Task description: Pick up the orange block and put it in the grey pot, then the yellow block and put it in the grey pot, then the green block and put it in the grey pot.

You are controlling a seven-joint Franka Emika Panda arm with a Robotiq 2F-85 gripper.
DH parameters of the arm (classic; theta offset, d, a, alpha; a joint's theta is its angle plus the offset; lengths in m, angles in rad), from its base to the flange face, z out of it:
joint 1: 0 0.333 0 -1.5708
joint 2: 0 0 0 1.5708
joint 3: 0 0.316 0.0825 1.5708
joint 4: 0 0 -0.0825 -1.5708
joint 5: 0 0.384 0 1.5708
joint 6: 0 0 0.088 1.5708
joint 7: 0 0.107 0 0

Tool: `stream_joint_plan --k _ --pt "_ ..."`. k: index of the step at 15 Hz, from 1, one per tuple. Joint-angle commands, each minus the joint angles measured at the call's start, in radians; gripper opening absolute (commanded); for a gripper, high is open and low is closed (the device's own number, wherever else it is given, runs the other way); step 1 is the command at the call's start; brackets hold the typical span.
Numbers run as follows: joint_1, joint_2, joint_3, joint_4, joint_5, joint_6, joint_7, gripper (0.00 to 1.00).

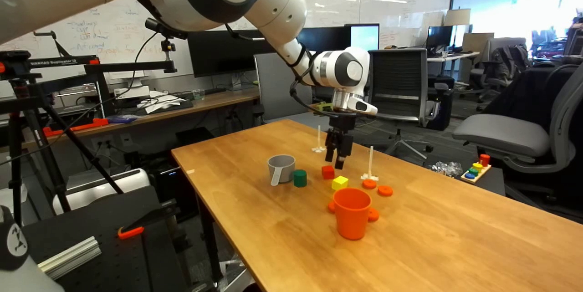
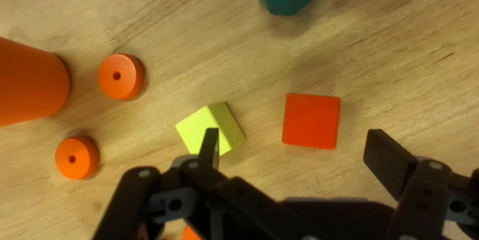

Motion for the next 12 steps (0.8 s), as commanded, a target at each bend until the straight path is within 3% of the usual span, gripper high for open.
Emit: stream_joint_plan --k 1,9,10,11,12 --pt "0.024 0.011 -0.010 0.010 -0.006 0.014 0.021 1.00" --pt "0.029 0.030 -0.010 -0.005 -0.009 0.030 0.021 1.00" --pt "0.028 0.032 -0.012 -0.006 -0.012 0.030 0.016 0.75" --pt "0.027 0.034 -0.013 -0.006 -0.013 0.030 0.014 0.74" --pt "0.027 0.034 -0.015 -0.008 -0.013 0.032 0.014 0.65"
